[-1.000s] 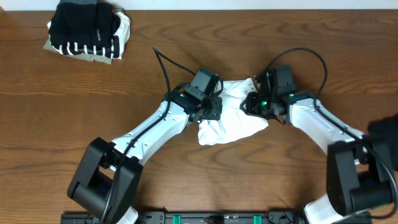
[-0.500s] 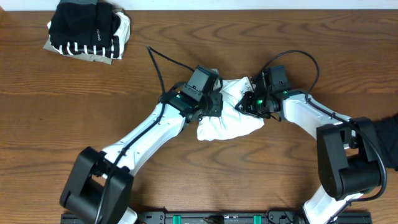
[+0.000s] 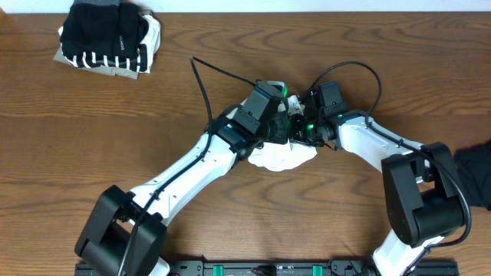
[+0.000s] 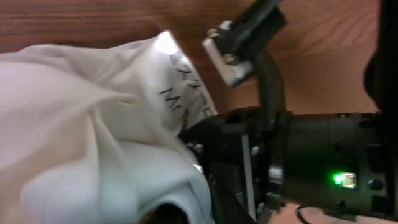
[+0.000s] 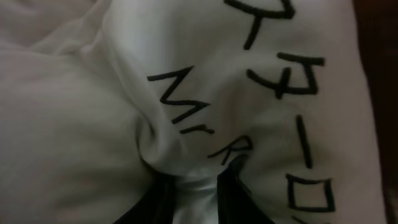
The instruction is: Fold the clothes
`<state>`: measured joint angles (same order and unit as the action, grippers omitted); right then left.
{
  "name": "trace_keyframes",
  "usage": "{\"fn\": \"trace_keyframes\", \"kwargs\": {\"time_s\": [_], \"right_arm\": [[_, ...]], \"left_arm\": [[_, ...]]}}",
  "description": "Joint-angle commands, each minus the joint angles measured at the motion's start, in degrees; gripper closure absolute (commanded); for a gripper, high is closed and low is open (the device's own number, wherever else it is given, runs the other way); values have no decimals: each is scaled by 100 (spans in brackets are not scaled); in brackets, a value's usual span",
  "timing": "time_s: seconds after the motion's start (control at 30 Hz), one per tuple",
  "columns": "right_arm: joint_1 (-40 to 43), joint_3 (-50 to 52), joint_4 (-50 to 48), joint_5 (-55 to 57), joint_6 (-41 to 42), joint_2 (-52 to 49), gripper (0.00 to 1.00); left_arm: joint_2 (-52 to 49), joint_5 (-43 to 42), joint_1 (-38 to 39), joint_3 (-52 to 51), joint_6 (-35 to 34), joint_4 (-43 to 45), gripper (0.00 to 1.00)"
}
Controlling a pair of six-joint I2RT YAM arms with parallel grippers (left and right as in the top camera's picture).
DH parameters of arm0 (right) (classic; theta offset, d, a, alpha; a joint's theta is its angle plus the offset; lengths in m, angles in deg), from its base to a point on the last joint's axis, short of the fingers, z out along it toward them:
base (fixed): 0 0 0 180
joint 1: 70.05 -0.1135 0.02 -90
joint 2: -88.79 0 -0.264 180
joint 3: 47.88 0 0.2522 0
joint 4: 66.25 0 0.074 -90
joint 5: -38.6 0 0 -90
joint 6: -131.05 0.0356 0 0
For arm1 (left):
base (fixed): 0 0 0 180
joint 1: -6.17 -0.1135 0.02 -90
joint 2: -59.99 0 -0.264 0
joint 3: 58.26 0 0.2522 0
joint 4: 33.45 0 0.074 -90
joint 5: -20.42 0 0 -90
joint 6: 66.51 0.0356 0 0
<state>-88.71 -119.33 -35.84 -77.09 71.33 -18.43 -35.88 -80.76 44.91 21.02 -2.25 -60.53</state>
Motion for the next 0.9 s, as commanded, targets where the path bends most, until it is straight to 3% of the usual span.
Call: {"fn": "trace_keyframes", "kwargs": {"time_s": [0.0, 0.3, 0.57, 0.8, 0.87], "right_arm": [[-240, 269, 197, 125, 210, -444, 77], [13, 238, 205, -188, 44, -286, 73], [186, -26, 826, 46, -170, 151, 70], [439, -378, 1565, 586, -422, 778, 64], [533, -476, 1770, 678, -444, 957, 62]], "left_arm": [[-164, 35, 50, 116, -28, 42, 87], [-621, 31, 52, 114, -52, 116, 87], [-892, 33, 50, 114, -144, 498, 87], [-1126, 33, 50, 114, -295, 750, 83], [-1163, 35, 50, 114, -308, 752, 78]]}}
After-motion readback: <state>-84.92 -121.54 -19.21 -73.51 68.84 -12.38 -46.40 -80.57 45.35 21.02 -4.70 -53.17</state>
